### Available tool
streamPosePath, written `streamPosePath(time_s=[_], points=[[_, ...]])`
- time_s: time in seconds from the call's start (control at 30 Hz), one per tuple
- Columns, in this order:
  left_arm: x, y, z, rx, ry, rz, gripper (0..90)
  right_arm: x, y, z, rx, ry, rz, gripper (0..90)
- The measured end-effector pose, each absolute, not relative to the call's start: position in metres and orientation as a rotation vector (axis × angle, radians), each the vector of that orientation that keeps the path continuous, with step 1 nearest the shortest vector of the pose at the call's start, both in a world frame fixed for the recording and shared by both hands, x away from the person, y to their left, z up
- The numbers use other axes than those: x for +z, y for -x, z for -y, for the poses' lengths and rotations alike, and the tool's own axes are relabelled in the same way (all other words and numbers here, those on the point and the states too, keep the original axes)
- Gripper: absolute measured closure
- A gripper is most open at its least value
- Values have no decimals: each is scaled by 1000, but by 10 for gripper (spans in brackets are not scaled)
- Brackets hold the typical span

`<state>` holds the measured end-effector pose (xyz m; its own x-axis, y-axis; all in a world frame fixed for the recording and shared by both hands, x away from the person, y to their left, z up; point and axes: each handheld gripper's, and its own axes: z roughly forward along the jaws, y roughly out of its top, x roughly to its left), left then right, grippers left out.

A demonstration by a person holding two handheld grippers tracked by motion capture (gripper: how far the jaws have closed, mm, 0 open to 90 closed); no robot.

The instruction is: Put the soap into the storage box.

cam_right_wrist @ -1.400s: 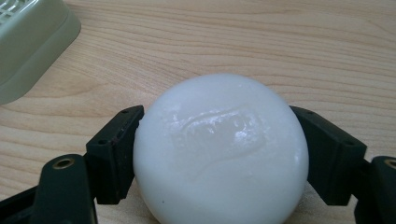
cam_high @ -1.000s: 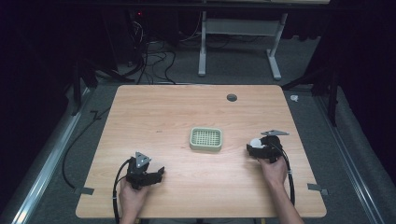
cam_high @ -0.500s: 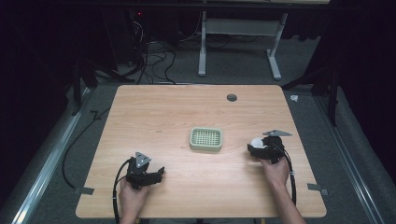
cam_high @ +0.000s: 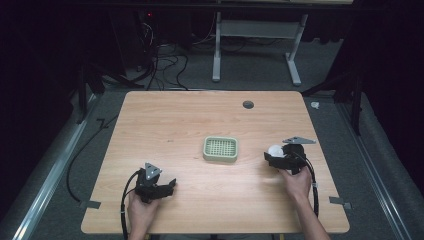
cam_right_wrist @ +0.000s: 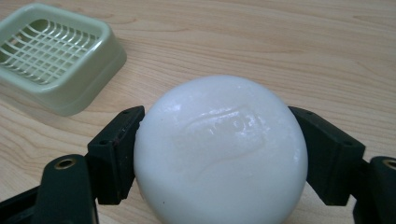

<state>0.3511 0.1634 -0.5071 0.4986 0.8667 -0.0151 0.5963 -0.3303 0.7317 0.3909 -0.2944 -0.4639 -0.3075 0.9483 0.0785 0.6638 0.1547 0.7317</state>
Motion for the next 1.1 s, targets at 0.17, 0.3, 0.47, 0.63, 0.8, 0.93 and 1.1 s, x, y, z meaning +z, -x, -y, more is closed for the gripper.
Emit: streamPosePath(time_s=[0.17,0.3,0.47,0.63,0.8,0.93,1.1], points=[[-507,-351,-163,502,-2053,-1197,202,-457,-390,291,982,-1518,-2048,238],[-507,-351,-163,503,-2053,-1197,202,-453,-390,287,1000,-1500,-2058,238],[-507,-351,-163,502,-2053,-1197,202,-450,-392,284,1004,-1492,-2078,238],[-507,-351,-163,502,-2052,-1197,202,-445,-392,280,1026,-1489,-2087,238],[-507,-351,-163,502,-2052,-1197,202,-441,-393,277,1050,-1474,-2097,238],[-507,-351,-163,502,-2053,-1197,202,-439,-394,274,1047,-1473,-2112,238],[-507,-351,-163,502,-2053,-1196,202,-434,-396,268,1060,-1455,-2125,238]])
